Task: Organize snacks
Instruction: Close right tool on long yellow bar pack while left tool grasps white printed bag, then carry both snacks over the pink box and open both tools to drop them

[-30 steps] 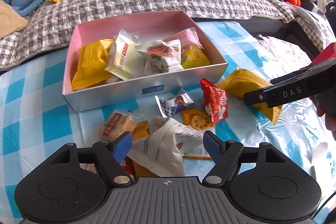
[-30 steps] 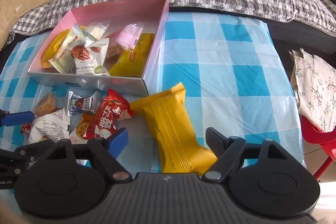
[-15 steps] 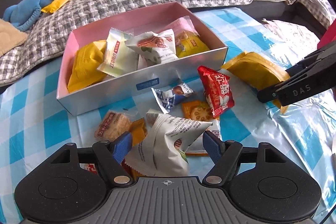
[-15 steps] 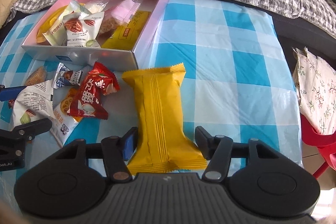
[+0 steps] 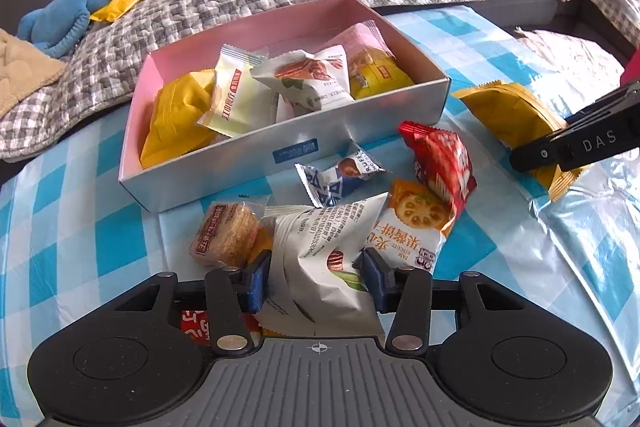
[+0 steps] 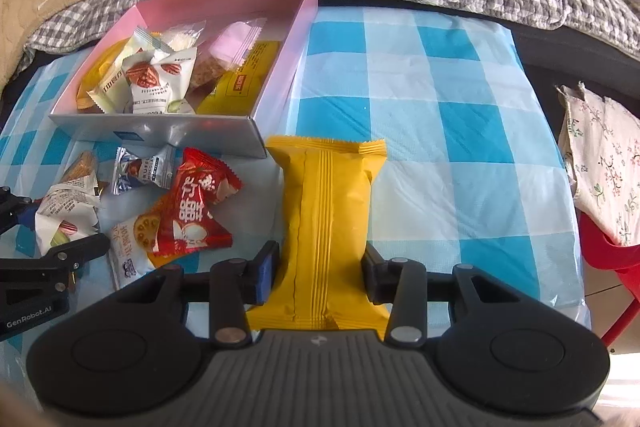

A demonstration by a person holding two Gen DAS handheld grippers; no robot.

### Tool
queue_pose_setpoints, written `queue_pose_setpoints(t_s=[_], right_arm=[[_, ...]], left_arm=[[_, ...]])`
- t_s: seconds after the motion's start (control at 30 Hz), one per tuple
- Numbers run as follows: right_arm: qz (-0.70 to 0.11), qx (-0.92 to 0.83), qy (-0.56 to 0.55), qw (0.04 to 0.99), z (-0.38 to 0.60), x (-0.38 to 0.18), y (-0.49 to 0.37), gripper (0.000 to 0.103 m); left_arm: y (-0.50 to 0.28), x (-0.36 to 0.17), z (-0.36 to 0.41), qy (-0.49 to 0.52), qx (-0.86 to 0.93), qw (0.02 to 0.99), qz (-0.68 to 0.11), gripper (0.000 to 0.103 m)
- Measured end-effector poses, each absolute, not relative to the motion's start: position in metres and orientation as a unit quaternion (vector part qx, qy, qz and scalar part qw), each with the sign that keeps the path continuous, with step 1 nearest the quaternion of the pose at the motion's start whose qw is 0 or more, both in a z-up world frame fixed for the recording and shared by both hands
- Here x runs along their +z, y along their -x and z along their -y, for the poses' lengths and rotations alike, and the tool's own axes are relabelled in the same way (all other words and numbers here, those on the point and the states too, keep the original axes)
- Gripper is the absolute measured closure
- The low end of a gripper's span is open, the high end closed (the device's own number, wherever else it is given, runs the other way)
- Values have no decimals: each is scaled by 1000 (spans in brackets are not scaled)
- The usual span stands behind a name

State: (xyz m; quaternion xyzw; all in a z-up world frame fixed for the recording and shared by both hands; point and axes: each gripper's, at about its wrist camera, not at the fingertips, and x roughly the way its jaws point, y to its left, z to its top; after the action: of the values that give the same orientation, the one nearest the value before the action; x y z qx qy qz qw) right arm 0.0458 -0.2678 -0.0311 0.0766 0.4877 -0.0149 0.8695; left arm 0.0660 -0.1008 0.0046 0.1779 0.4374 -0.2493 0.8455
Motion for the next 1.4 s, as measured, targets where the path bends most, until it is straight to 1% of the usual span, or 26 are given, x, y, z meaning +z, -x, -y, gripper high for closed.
queue_pose_setpoints(t_s=[0.43, 0.57, 0.7, 0.9, 1.13, 1.4], right_arm=[[-461, -12, -113, 880, 272, -18, -36, 66], [-437, -3, -128, 891, 269, -4, -36, 66], [-420, 5, -149, 895, 270, 1, -35, 67], [-410, 18, -156, 898, 270, 2, -33, 67], [-407, 9, -165, 899, 271, 0, -35, 67], [-401, -12, -171, 900, 277, -1, -38, 67]], left_arm=[[-77, 26, 86, -99, -262, 841, -463, 61], [-78, 33, 84, -88, -271, 844, -455, 61], [-84, 34, 74, -61, -267, 839, -470, 61], [-90, 44, 54, -7, -272, 839, -471, 61], [-99, 57, 39, 33, -271, 845, -460, 61], [-119, 63, 6, 79, -232, 859, -450, 61]])
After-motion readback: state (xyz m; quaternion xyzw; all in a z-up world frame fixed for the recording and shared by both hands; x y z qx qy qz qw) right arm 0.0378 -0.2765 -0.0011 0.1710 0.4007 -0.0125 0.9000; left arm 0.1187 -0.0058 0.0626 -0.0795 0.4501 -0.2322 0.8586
